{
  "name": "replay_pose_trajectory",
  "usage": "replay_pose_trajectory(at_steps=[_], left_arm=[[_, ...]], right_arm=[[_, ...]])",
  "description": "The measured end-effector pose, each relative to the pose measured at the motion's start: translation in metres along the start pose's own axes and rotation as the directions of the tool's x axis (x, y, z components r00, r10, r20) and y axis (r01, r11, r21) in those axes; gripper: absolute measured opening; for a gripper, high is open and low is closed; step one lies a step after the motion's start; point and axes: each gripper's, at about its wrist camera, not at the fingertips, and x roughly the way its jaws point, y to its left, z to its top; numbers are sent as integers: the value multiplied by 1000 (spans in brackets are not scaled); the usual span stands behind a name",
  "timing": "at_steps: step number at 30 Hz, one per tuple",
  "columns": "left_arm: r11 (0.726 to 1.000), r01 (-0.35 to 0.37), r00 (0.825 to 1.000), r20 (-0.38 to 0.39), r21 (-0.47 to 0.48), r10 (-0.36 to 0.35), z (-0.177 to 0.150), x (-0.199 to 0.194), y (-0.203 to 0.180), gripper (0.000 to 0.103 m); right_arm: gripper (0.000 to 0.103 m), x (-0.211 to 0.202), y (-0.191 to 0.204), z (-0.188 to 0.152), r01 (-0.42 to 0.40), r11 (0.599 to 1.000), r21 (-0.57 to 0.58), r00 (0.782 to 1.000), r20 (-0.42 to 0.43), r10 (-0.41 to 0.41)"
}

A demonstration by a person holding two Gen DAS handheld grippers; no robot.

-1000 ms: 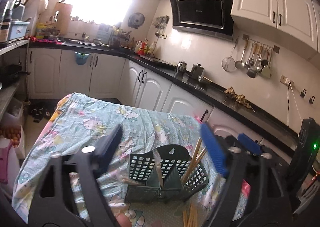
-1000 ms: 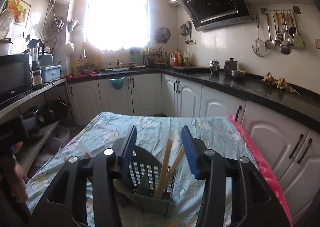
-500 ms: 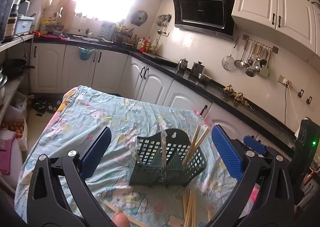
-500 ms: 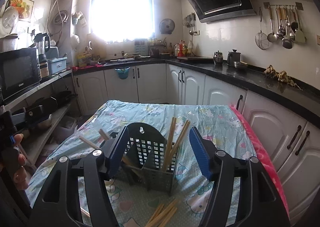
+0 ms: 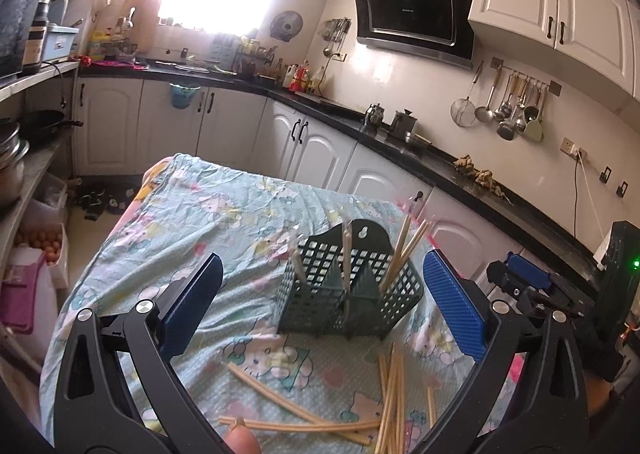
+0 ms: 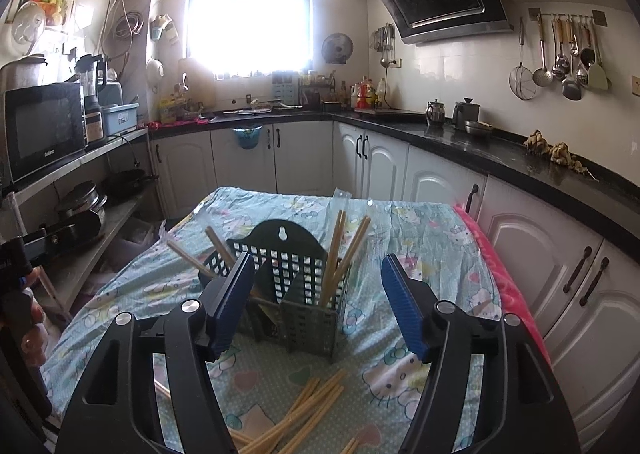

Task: Organize utensils
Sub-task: 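Withdraw both open grippers from the caddy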

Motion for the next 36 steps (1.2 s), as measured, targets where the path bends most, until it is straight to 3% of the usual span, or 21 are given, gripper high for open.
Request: replay_pose_trajectory(at_steps=[36], left_arm=[[995, -89, 990, -104, 55, 94, -54, -19, 14, 92]], right_arm=[[65, -1, 43, -51, -81, 993, -88, 988, -140, 68]])
